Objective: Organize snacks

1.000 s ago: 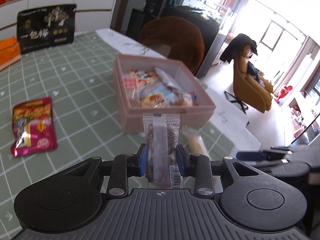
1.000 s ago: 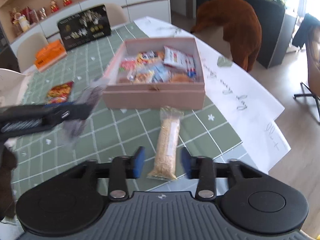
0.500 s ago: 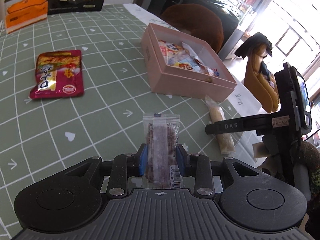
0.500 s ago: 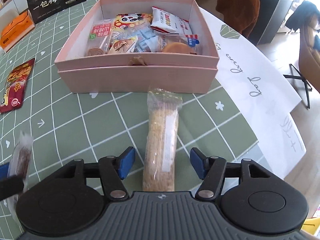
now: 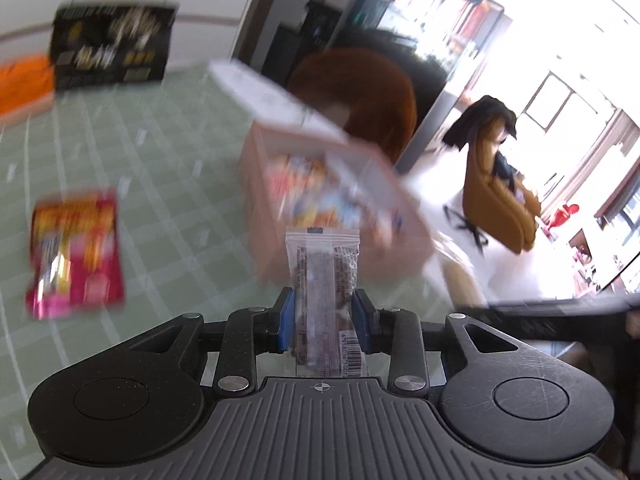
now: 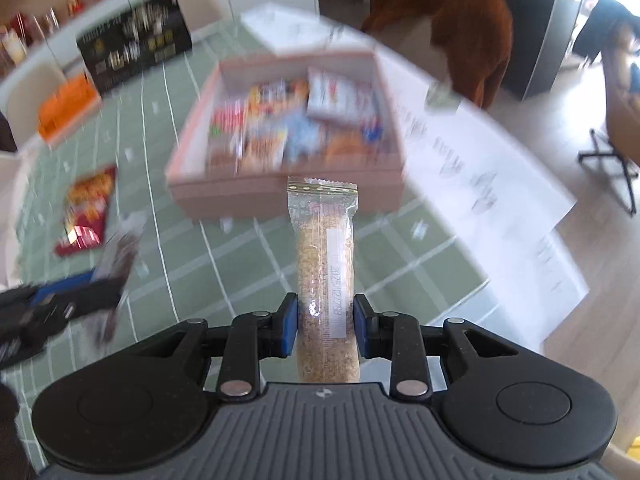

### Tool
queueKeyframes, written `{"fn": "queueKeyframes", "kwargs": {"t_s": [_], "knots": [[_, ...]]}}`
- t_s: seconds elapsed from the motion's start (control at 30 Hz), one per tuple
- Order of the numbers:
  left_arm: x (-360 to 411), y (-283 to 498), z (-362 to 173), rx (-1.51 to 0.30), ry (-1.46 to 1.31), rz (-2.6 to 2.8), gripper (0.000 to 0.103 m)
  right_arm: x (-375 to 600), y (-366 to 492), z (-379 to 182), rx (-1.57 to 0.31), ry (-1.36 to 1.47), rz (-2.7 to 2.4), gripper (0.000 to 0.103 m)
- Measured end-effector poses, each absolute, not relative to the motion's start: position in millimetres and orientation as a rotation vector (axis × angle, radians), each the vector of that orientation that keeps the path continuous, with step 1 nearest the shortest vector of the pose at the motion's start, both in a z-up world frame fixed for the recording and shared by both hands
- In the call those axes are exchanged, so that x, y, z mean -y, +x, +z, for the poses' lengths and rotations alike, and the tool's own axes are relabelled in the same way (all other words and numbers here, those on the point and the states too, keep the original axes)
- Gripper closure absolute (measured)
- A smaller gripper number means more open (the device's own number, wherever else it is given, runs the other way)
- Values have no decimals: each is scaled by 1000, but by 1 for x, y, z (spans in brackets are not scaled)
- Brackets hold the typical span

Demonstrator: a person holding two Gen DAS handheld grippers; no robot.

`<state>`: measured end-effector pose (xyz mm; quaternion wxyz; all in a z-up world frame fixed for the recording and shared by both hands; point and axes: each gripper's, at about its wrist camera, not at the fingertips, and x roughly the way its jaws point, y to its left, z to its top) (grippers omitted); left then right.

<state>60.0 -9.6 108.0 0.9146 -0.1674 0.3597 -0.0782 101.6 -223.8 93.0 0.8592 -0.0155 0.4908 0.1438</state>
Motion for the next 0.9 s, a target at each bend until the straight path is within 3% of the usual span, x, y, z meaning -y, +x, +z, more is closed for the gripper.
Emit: {"fn": "queueKeyframes", "kwargs": {"t_s": [0.17, 0.33, 0.47, 0.7, 0.83, 0.9], "knots": [[22, 126, 136, -669, -294, -167, 67, 244, 100, 139, -902, 19, 311, 75], [20, 190, 109, -747, -383, -209, 66, 258, 109, 150, -859, 6, 290, 75], [11, 188, 102, -717, -432, -159, 66, 269, 121, 146, -855, 24, 265, 75], [-19, 155, 81, -894, -471, -78, 66, 258, 164, 145, -871, 59, 280, 75], [-53, 121, 67, -904, -498, 8, 66, 222, 212, 151, -870, 38, 310, 75], [-82, 105, 65, -883, -520, 67, 66, 204, 236, 144, -887, 12, 286, 68]]}}
